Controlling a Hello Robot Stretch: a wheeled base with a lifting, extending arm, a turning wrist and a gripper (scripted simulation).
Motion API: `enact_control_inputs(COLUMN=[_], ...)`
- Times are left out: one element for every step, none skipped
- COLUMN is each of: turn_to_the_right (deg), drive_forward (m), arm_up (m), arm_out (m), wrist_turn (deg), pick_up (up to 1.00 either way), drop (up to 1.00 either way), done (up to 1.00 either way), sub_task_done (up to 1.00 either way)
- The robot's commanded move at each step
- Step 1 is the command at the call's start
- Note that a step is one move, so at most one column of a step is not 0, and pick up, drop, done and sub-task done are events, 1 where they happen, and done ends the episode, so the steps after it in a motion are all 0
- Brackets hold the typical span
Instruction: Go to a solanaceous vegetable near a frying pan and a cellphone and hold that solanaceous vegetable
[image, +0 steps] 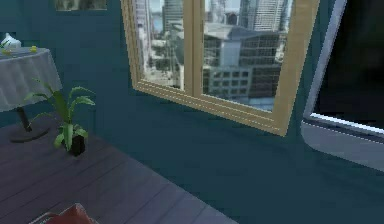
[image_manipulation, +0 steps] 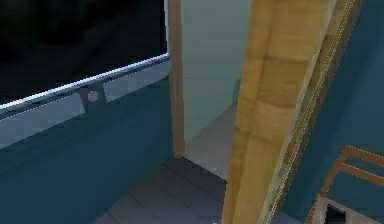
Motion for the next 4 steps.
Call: enact_control_inputs(turn_to_the_right=[15.0,0.0,-15.0,0.0], drive_forward=[0.0,0.45,0.0,0.2], arm_up=[0.0,0.0,0.0,0.0], arm_out=[0.0,0.0,0.0,0.0], wrist_turn=[0.0,0.0,0.0,0.0], pick_up=[0.0,0.0,0.0,0.0], drop=[0.0,0.0,0.0,0.0], done=[0.0,0.0,0.0,0.0], sub_task_done=[0.0,0.0,0.0,0.0])
